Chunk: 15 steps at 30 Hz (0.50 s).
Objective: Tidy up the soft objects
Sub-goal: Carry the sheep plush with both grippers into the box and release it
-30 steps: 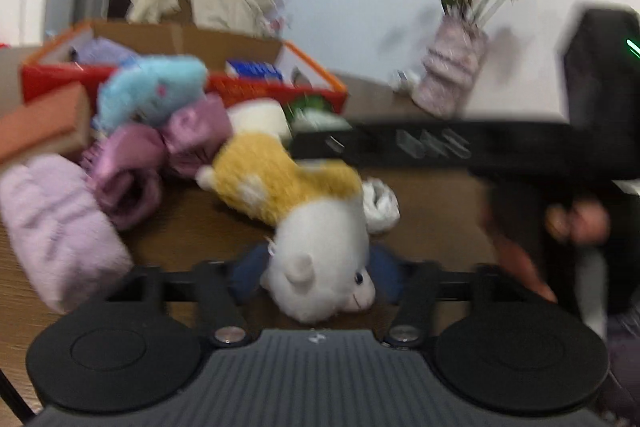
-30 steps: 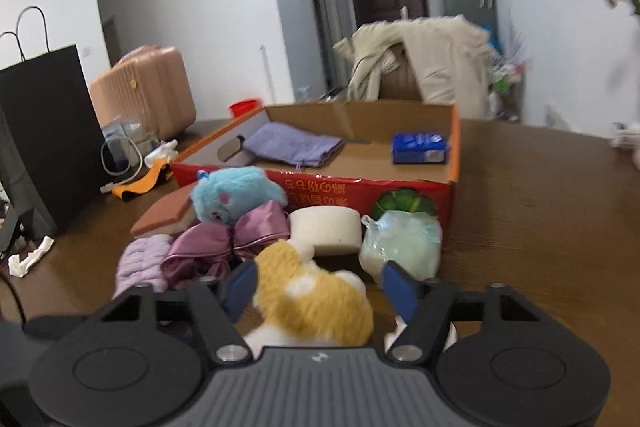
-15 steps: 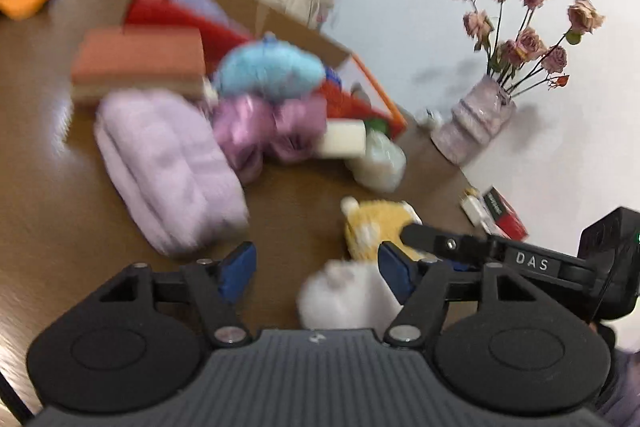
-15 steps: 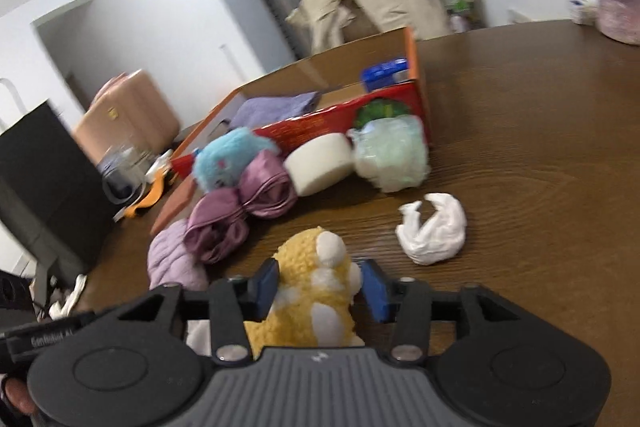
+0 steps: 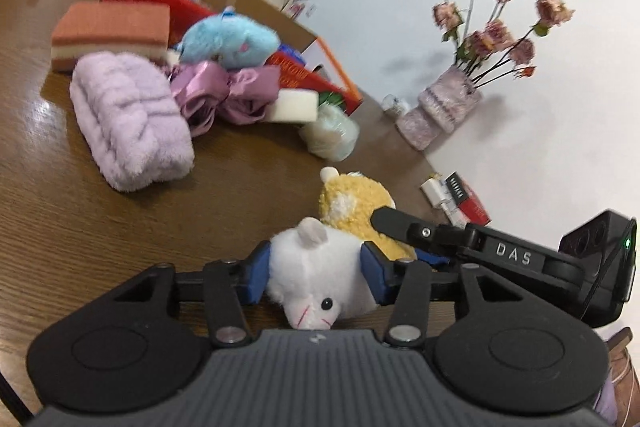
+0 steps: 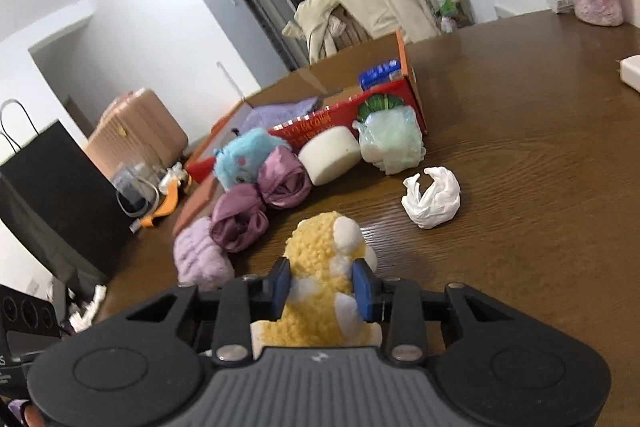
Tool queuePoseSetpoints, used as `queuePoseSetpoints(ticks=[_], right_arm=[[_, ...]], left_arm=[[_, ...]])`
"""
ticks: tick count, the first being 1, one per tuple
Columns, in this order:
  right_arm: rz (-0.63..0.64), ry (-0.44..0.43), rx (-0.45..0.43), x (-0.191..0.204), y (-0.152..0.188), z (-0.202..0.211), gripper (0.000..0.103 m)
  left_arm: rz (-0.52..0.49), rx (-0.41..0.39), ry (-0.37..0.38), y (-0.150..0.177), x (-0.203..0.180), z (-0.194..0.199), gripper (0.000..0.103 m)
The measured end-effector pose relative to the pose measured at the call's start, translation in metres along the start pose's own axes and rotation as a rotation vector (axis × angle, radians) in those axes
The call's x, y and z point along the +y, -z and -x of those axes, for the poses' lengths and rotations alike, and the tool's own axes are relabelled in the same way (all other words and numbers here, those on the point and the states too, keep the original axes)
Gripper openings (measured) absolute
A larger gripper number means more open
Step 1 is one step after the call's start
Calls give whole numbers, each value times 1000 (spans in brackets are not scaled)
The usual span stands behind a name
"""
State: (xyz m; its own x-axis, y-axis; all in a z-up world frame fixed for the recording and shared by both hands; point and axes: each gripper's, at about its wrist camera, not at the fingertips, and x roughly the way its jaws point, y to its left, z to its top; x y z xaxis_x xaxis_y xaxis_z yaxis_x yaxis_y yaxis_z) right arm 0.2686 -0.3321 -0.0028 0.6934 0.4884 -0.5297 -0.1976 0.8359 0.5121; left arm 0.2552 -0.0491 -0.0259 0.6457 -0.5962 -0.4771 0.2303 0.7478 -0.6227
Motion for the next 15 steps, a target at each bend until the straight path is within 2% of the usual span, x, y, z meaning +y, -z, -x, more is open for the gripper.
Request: queuePoseSetpoints(ticks=[5,8,11,15], right_arm=[[-35,-12,-99,9,10,28,32],[-40,-31,-163,13,5,40,32],[-38,-50,-212,15,-15,44,32],[7,-67,-270,20,-66,34,32]], left_arm=[[-2,-31,41,-7,-9,16,45],[-50,-46,50,-23,-26,19,45],[-81,-82,73,-52,-39,16,43],[-120,-113,93,-101,-50,-1,42]])
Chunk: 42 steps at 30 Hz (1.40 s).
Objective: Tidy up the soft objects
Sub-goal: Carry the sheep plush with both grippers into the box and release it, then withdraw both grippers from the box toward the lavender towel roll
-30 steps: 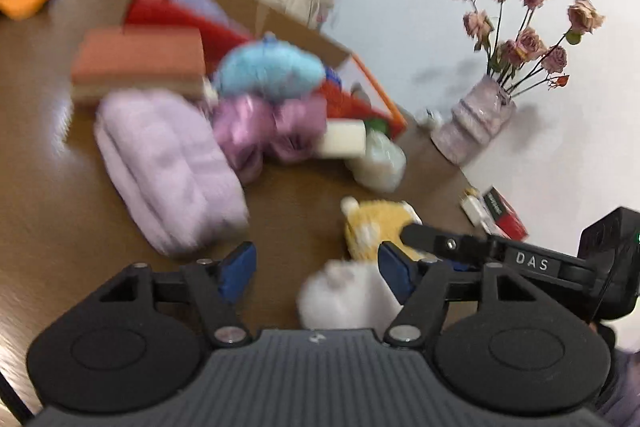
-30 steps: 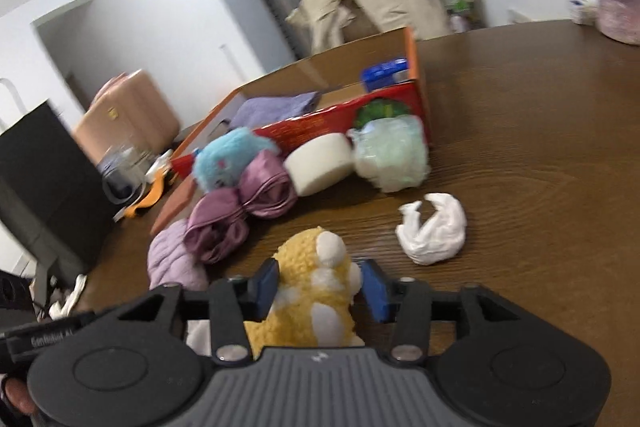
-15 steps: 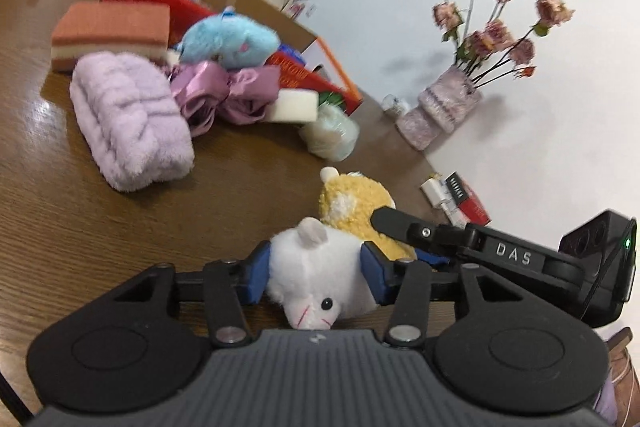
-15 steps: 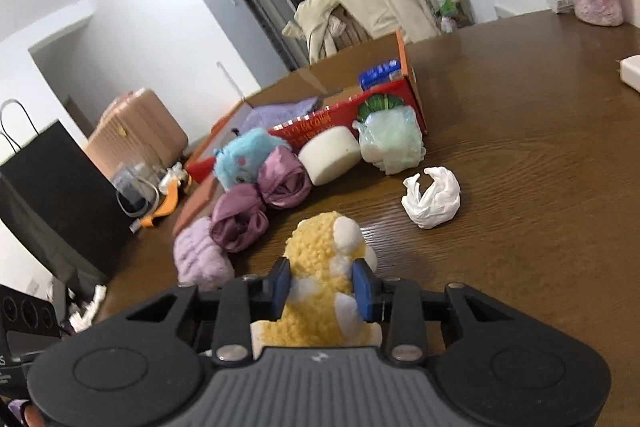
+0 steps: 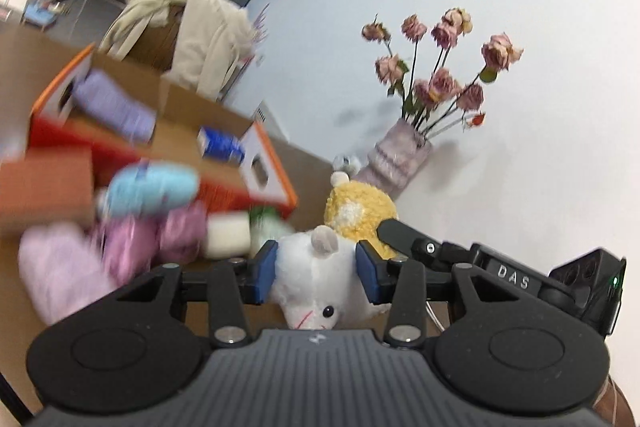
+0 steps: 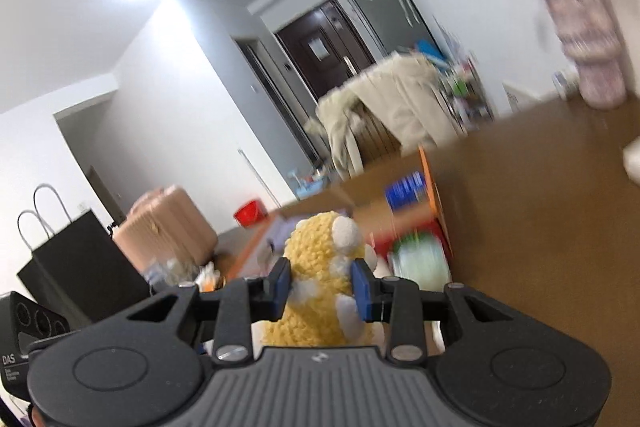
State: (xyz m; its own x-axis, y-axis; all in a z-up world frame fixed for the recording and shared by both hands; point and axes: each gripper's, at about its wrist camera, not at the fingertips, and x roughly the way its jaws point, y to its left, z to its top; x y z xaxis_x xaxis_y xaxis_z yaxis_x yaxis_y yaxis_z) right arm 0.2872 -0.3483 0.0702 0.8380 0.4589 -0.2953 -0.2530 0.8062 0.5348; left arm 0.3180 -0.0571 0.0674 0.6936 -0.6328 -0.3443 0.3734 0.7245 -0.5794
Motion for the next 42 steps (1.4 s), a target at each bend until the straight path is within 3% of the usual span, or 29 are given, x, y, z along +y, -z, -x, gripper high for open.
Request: queuePoseSetpoints(ticks=[5,10,17,20,24,28,33,37,42], right_arm=[[34,0,-2,-3,-58,-55,32],[11,35,77,-30,-97,-127,32],[-22,148,212,-73,-95,-220,30],[5,213,260,-77,-86,-236,31],[49,230,268,-74,-78,-239,31],[103,255,221,-61,-84,-223,35],[140,240,143,-44,-98,-174,43],[198,214,78,-24,-100,-116,55],[291,174,-11,6,-83,-43,73]], left_arm=[[-4,3,-11,-62,7,-44,43],[49,88,-47,-104,42,-113,42],[143,205,-111,-108,103,-191,42],[133,248,-125,-99,112,-207,43],[98,281,-173,-94,110,-211,48],[58,265,-182,-98,96,-198,57],[-4,222,-183,-102,71,-148,58],[-65,107,-254,-102,44,-84,59],[-160,-23,-348,-86,17,-2,72]])
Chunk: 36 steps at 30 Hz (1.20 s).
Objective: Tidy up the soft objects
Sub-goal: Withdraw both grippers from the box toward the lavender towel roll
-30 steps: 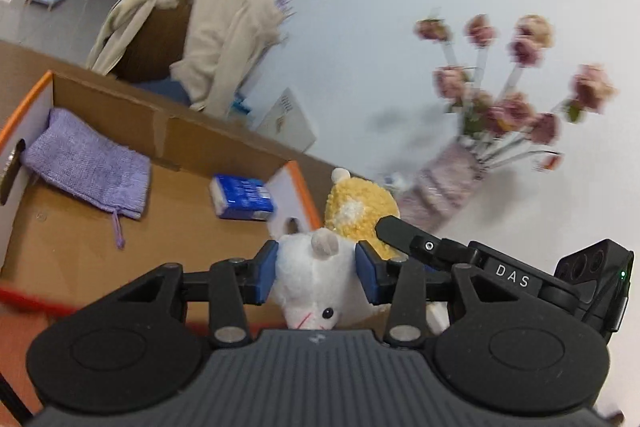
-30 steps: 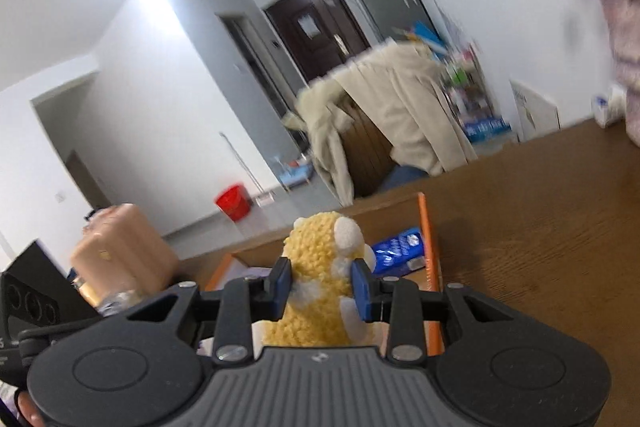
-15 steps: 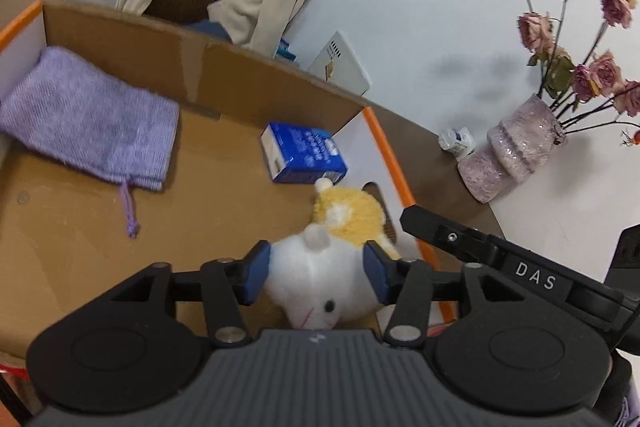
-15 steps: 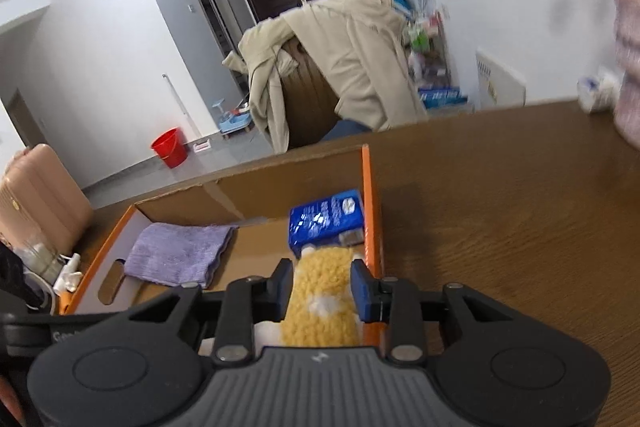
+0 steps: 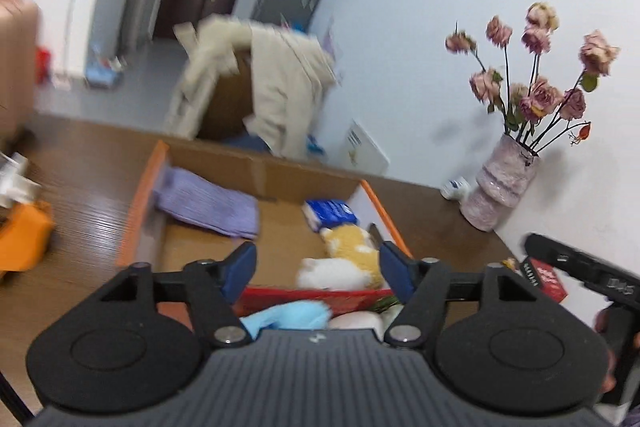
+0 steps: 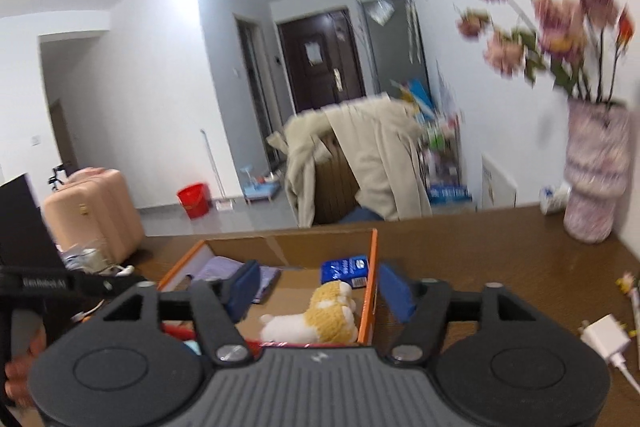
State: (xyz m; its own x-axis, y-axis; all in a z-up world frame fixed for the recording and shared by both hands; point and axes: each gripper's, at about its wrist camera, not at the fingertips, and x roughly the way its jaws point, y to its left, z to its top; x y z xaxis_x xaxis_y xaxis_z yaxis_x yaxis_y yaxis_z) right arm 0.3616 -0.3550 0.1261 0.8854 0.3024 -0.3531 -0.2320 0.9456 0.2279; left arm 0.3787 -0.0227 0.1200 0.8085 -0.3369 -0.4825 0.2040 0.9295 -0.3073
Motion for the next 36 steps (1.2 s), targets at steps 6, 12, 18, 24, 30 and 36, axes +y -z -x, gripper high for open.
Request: queuePoseSetpoints(ticks=[6,12,18,24,30,36], right_arm=[[85,-10,-77,35,30,68,82],[167,-6,-126,79,85,117,87],[254,-20,-135,120,143,162,94],[158,-36,-28,134,195,178,94],[160,-42,55,143,212,159,92],[155,-64,124,149,206,116,88]], left_arm=[[-80,-107,-66,49,1,81,86],[-205,-233,-168,120,-8,142,100],[-122,-242,-185,180,8,184,103],[-102,-196,-223,202,33,199,103],[-66,-173,-233,204,46,187,103],[-53,-101,-228,198,60,152,103]])
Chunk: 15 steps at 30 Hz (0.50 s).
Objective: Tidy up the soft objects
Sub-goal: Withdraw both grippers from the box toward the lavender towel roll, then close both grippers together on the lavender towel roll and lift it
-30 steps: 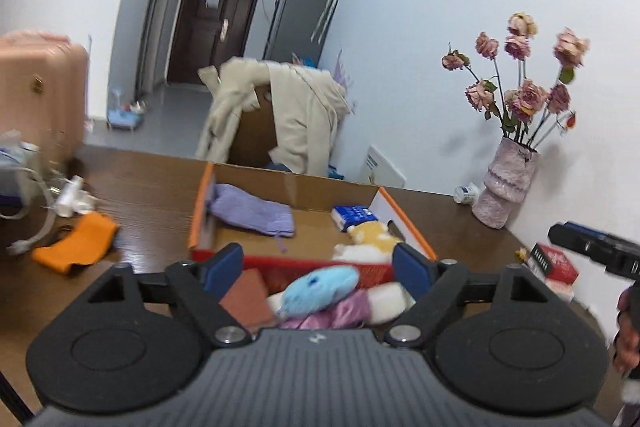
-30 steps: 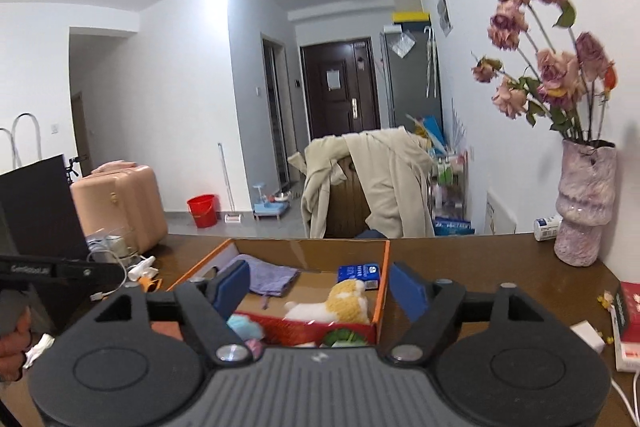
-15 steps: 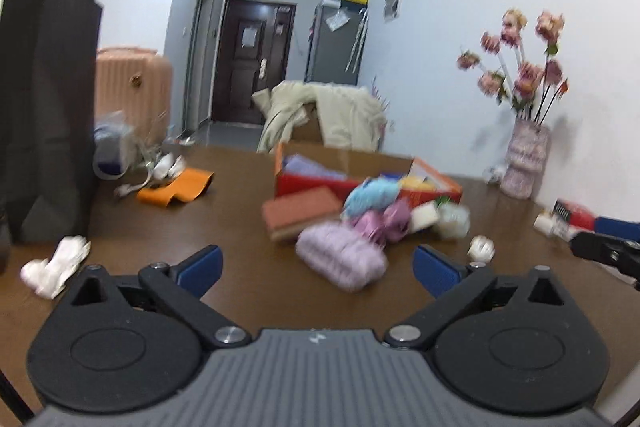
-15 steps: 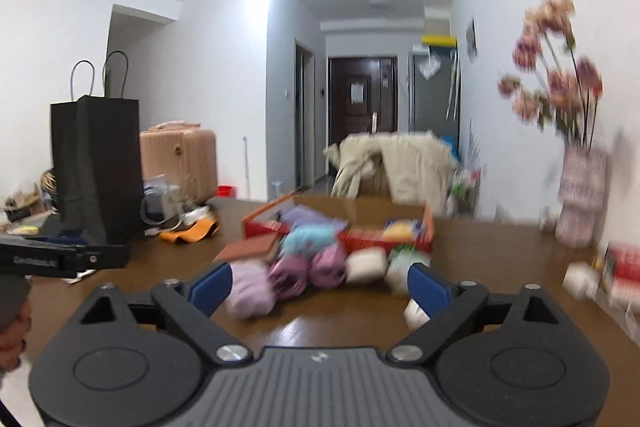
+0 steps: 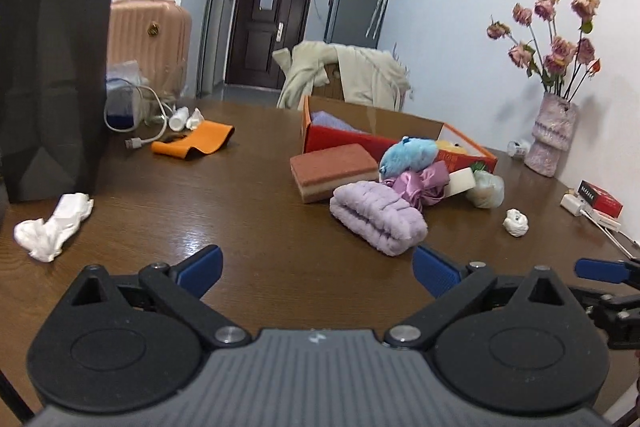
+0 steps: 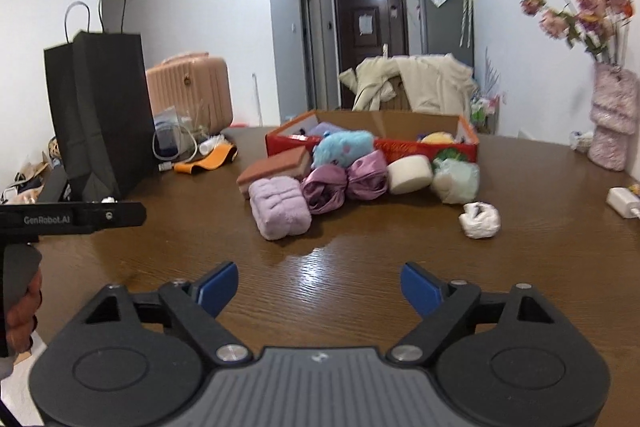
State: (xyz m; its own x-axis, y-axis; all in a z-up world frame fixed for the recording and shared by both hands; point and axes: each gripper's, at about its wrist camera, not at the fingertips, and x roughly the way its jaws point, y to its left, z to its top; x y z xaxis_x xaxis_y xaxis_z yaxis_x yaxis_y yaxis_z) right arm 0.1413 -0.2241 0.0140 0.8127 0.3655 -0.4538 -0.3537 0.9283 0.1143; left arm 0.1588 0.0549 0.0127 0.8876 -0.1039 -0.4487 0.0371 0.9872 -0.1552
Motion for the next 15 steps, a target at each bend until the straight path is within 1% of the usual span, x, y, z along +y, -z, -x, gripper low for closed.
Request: queuePoseSetpoints(ticks=[2,3,6,8,11,12,13,14,15], right_arm=[[6,-20,21,2,-7,-22,86],[11,-29,31,4,-12,-35,81],[40,-48,71,12,-27,-74,75],[69,-58,81,18,-37,-100,75],[108,-49,107,26,-49,-135,74],[109,-57,127,27,-50,-147,62],[108,-73,143,28,-50,-155,54],[106,-103,166,28,-49,-163,41],[99,-132,192,26,-47,-168,41]], left_arm=[[-4,6,6,-8,2,-17,103],[-8,8,9,-11,3,-24,103],[-21,14,15,-26,5,-52,103],[-16,18,28,-36,8,-70,103],[-13,33,43,-46,11,-95,103],[-8,45,49,-49,12,-103,102],[0,55,59,-50,13,-109,100],[9,64,77,-51,15,-115,100],[22,73,100,-52,16,-121,100]])
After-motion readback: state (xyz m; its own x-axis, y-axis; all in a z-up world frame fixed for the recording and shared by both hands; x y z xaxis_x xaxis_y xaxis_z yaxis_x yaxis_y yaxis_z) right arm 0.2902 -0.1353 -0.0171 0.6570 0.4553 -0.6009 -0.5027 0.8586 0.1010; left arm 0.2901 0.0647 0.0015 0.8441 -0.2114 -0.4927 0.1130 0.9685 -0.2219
